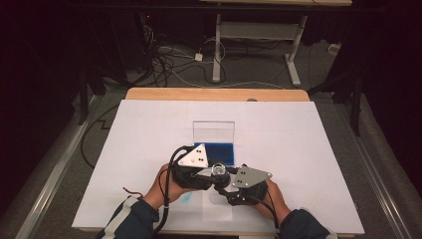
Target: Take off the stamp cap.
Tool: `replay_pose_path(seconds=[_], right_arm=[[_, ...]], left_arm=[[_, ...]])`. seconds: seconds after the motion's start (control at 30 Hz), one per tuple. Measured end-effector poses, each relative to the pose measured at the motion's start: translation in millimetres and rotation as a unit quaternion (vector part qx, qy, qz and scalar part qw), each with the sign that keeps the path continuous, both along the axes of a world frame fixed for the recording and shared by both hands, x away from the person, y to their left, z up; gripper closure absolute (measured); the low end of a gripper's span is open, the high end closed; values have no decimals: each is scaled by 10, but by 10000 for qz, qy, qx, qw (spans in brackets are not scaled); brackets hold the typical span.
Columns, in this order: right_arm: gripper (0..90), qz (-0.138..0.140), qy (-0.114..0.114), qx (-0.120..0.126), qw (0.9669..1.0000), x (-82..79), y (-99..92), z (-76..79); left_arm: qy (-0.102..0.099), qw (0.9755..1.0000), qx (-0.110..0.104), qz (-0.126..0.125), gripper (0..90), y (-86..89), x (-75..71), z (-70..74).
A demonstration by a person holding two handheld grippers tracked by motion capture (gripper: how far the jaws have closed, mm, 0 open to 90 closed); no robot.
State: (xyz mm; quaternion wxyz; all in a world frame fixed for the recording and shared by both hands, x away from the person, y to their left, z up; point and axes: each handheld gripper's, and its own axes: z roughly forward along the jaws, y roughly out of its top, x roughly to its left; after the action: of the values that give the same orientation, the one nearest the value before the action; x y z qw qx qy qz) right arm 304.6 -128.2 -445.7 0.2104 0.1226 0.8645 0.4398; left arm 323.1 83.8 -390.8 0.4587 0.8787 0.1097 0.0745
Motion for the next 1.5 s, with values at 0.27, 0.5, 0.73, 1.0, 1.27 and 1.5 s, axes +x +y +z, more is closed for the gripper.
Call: replay_pose_path(seconds=[0.27,0.5,0.73,1.0,1.27,1.5], right_arm=[[382,21,62,48,10000,-12,-6,8],[383,31,84,16,10000,-11,-12,11],[383,67,149,29,9999,-11,-16,23],[384,159,268,51,9995,-7,-15,15],[385,222,399,73,9989,0,-20,19],[385,218,379,-76,9990,-1,-18,17]], left_arm=[[-16,10000,-44,-7,543,8,-10,-1],[-37,10000,-47,-46,544,11,-11,-6],[-80,9999,-49,-63,544,12,-19,-2],[-156,9998,-30,-153,544,9,-38,-9],[-223,9996,17,-164,545,1,-55,-11],[-71,9998,11,-203,545,26,-17,-30]])
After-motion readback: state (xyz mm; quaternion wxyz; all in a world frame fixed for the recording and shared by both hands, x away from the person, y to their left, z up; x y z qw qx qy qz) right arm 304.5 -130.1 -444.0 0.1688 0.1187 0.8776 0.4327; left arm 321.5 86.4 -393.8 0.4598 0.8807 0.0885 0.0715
